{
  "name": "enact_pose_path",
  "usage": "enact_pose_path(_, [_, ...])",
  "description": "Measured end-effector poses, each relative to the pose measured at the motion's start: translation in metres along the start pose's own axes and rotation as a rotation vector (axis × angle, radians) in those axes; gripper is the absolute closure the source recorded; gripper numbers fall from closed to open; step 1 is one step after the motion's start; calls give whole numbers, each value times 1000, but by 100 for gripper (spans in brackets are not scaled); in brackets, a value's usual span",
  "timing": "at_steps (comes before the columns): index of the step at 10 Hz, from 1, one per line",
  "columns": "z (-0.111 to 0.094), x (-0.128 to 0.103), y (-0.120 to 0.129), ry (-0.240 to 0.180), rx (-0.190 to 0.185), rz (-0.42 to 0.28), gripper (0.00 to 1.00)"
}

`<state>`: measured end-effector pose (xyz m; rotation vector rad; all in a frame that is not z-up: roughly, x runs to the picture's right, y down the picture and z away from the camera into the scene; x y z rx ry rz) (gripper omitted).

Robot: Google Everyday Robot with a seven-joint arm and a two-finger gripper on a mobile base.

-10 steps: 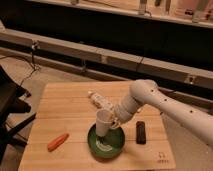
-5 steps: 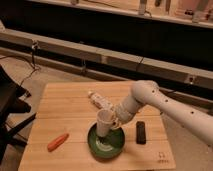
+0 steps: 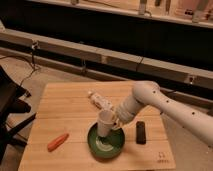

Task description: Place the ceramic cup in the ceramic bowl

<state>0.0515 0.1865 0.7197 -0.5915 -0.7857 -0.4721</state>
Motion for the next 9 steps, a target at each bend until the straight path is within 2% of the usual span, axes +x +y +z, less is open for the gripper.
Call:
enact_pose_path(1, [0, 1, 1, 1, 1, 2, 51])
enact_pose_path(8, [0, 6, 5, 1, 6, 9, 50])
enact_pose_path(9, [0, 6, 5, 1, 7, 10, 45])
